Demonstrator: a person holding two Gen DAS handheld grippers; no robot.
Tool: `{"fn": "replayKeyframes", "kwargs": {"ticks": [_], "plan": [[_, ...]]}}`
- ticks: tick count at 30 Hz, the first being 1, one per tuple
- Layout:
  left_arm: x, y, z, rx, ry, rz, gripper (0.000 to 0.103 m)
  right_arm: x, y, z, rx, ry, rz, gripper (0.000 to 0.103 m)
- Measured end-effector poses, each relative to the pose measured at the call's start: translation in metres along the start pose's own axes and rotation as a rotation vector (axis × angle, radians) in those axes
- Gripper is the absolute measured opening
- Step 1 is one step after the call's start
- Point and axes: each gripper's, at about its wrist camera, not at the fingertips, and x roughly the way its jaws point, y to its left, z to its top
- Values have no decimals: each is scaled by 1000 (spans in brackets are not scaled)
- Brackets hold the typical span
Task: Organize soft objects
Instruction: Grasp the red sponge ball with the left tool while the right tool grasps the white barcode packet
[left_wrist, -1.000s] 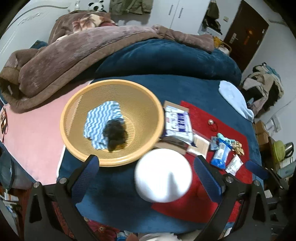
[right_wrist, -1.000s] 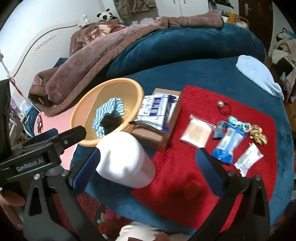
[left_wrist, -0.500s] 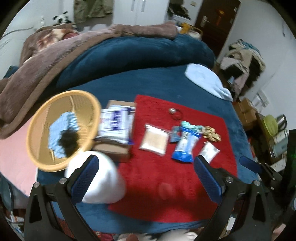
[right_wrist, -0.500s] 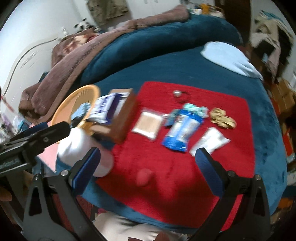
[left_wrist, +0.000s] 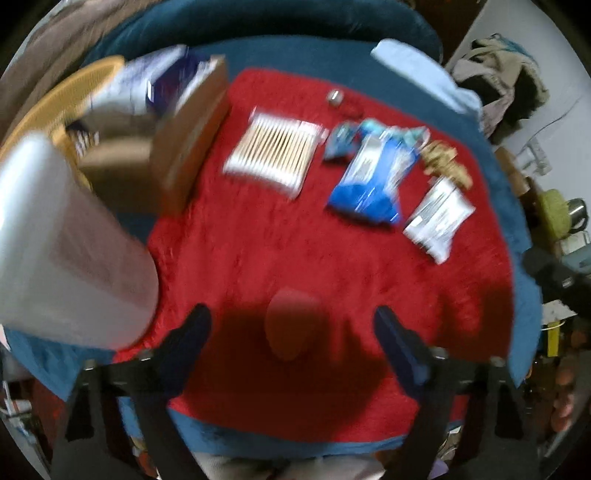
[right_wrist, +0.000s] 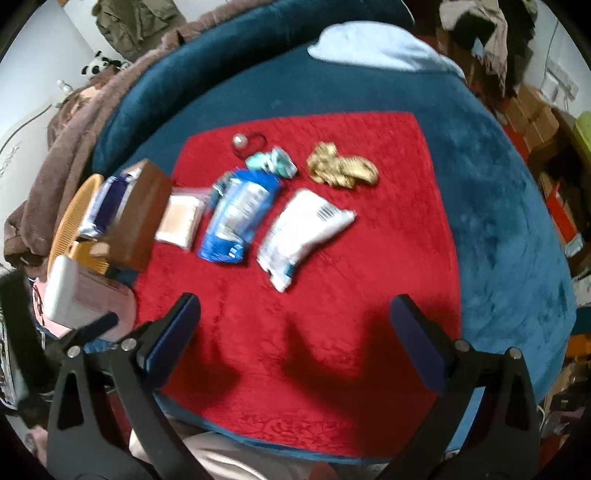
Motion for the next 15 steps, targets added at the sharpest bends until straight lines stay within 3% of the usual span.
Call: {"fn": "replayKeyframes", "kwargs": {"ticks": [3,5,9,12,15], "plan": [[18,7,-11,-29,31,3,80,10,-8,-3,15,22,9,103],[28,8,-13,-32,48,-3,57,15,-14,-5,20,31,13,103],[29,4,-11,-7,28,-44,37,25,-21,-4,35,45,12,103],[13,1,-3,4,-42,-33,37,32,-28,-1,64,48,10,103],[2,2,9,-8,-72,-72,37,38,-33,7,102,37,15,103]]}}
